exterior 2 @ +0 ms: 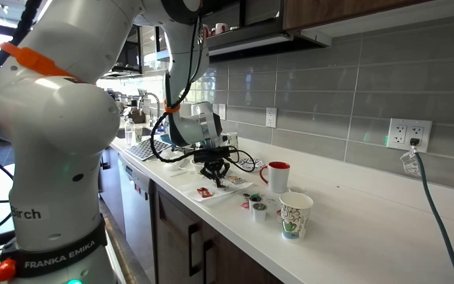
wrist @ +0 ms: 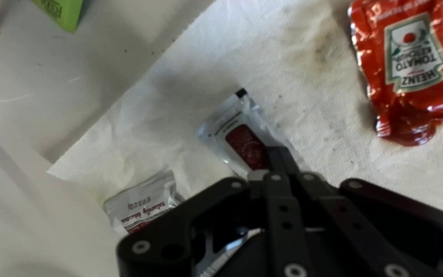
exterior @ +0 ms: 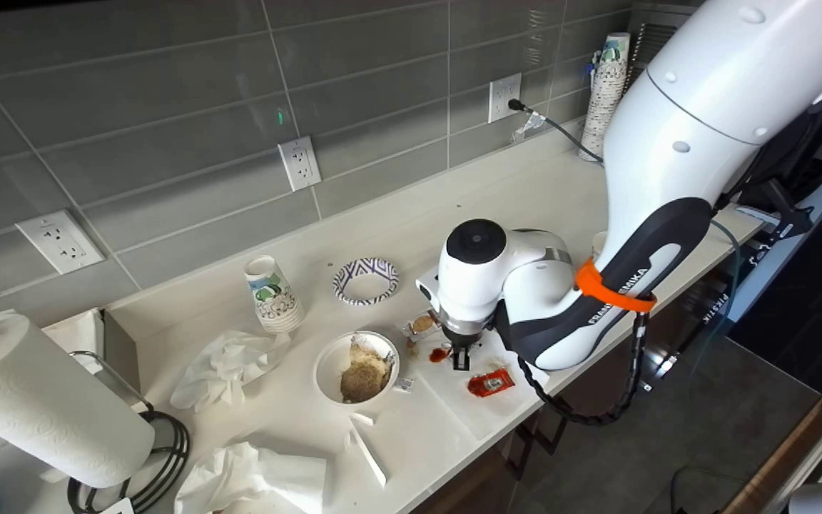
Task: Squeeze the sauce out of the white sachet in the middle on the napkin
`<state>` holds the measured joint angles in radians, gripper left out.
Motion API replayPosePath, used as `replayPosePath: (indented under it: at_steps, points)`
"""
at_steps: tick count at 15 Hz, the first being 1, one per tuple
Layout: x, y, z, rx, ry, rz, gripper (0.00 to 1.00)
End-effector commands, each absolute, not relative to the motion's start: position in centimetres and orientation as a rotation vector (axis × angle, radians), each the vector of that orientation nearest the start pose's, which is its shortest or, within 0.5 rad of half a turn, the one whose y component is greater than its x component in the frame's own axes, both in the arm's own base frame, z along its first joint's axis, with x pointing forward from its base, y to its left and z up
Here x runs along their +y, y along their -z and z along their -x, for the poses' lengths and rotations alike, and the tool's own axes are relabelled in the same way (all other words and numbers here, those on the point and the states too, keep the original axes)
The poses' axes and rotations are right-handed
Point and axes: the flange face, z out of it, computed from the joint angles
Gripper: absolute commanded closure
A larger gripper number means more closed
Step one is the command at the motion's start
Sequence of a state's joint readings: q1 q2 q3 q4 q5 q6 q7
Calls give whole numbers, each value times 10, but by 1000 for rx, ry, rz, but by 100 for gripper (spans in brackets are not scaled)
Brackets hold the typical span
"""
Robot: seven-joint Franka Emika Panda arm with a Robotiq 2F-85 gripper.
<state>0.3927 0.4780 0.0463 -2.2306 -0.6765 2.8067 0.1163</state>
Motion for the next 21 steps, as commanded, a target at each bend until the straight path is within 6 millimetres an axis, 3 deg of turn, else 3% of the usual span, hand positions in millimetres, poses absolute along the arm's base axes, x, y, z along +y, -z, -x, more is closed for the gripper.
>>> replayPosePath:
  at_steps: [1,6,21]
  points:
    - [263,-148,-485,-1515,268,2928,100]
    - [265,-148,-489,-1519,267,2928,100]
    - [259,-188,-486,-1502,243,3014,100]
